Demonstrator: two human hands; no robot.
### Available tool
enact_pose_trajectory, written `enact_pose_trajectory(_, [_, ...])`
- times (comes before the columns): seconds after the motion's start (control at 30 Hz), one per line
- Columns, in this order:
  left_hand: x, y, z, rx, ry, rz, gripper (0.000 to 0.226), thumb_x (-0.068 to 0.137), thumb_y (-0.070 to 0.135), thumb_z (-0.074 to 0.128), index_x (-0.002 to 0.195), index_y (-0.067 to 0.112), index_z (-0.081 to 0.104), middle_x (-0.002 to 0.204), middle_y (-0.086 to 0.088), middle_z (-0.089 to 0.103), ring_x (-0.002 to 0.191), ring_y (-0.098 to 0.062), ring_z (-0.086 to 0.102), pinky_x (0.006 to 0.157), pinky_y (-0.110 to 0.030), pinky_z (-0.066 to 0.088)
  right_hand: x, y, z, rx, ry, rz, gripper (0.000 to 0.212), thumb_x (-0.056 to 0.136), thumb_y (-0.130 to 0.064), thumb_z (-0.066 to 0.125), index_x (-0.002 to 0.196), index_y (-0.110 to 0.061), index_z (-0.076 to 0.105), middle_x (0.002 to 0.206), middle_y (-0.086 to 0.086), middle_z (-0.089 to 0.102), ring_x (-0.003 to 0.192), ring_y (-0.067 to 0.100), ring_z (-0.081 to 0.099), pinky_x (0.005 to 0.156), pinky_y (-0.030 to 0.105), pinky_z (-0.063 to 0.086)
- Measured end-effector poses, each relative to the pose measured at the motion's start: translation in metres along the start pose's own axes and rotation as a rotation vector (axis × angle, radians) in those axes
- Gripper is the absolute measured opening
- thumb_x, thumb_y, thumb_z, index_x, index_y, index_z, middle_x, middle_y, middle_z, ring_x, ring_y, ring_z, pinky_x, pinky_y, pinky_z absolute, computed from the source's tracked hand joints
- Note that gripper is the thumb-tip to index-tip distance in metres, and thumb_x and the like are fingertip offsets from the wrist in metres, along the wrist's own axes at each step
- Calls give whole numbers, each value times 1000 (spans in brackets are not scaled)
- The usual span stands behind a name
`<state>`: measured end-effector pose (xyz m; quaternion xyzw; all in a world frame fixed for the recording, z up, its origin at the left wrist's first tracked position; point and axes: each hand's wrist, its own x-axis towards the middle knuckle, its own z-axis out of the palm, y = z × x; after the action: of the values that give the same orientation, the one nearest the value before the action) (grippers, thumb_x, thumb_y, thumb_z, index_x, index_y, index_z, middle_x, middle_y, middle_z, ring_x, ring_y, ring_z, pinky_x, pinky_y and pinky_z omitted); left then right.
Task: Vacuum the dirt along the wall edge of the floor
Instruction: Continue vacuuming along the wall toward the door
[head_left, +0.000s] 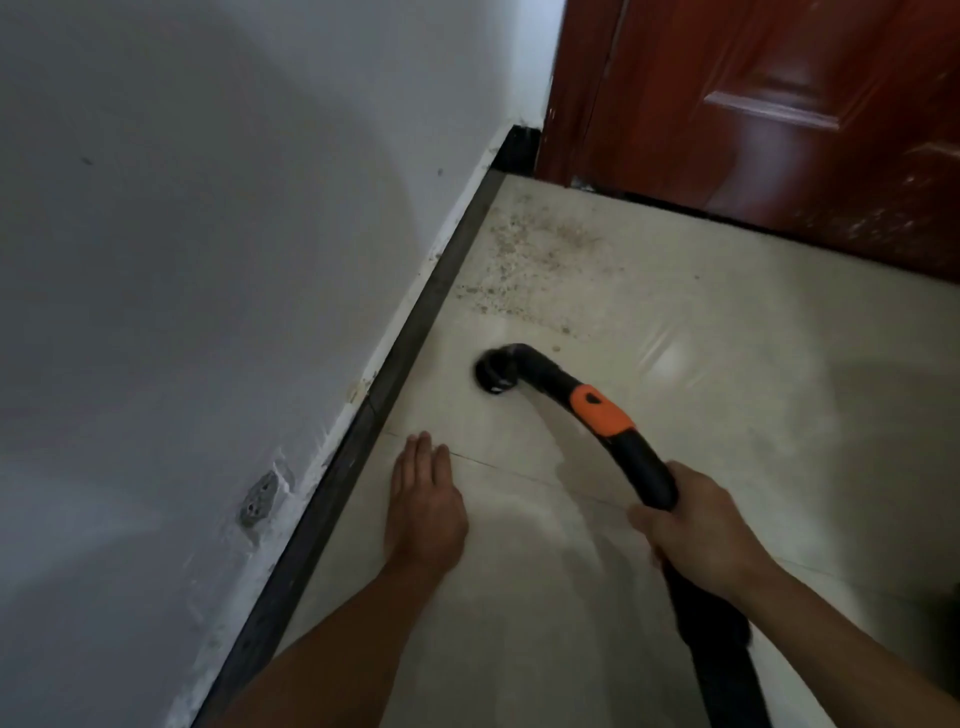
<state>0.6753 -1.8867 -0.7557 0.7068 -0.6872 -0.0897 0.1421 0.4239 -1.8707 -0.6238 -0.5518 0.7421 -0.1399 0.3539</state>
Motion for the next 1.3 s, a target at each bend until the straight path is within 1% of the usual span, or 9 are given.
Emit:
enact_pose_trajectory(0.13, [18,2,4,-15,13,2,36,88,7,40,114,-8,60,125,-34,53,121,-47,51,105,-52,42,-18,53,-38,47,183,187,15,81,-6,74,82,-10,59,49,7,65,38,16,62,47,27,44])
enact_pose_trajectory(0.23, [40,9,8,-58,-8,-44,34,96,8,47,124,-9,53,136,-35,44,131,-46,39,111,-52,31,-5,65,-49,134,225,239,13,83,-6,72,86,-9,60,50,8,66,41,21,64,52,30,48])
enact_pose_trajectory(0.33, [51,12,14,-6,-8,-41,44,100,20,40,137,-4,45,149,-29,33,142,-39,26,118,-47,19,18,57,-40,198,219,224,14,83,-8,71,91,-9,60,60,14,67,45,25,66,54,36,52])
enact_pose_trajectory(0.43, [51,9,15,16,14,-27,47,100,23,39,140,-2,43,151,-27,30,143,-37,24,119,-47,18,39,39,-23,223,189,187,14,83,-8,70,91,-8,59,64,17,67,46,26,66,53,38,53])
enact_pose_trajectory(0.6, [51,12,15,8,29,-40,46,99,22,40,139,0,45,151,-26,32,144,-35,25,119,-45,19,70,4,1,205,138,96,15,82,-10,70,89,-8,57,64,15,65,48,28,66,50,34,52])
enact_pose_trajectory(0.9, [53,9,17,33,-1,-64,52,101,31,28,146,7,36,157,-20,23,148,-30,14,121,-41,12,123,-58,43,139,79,-40,20,80,-19,73,85,-17,54,72,11,67,46,19,65,38,22,44])
enact_pose_trajectory(1.03, [54,10,16,44,-20,-55,53,101,32,26,147,7,33,158,-20,20,148,-29,11,121,-41,9,132,-77,51,118,44,-60,22,82,-20,72,92,-12,54,75,12,66,50,23,67,43,24,47])
enact_pose_trajectory(1.17, [52,9,14,43,-36,-53,54,101,33,25,148,8,32,159,-19,18,149,-28,9,122,-39,8,118,-71,33,53,-10,-75,21,82,-19,72,92,-13,54,75,11,66,47,22,66,43,27,49])
enact_pose_trajectory(1.3, [53,9,14,48,-26,-56,51,100,30,32,144,6,39,156,-21,26,147,-30,18,121,-41,14,85,-30,-1,3,13,-62,17,80,-11,73,83,-14,57,63,11,65,41,20,64,40,28,47])
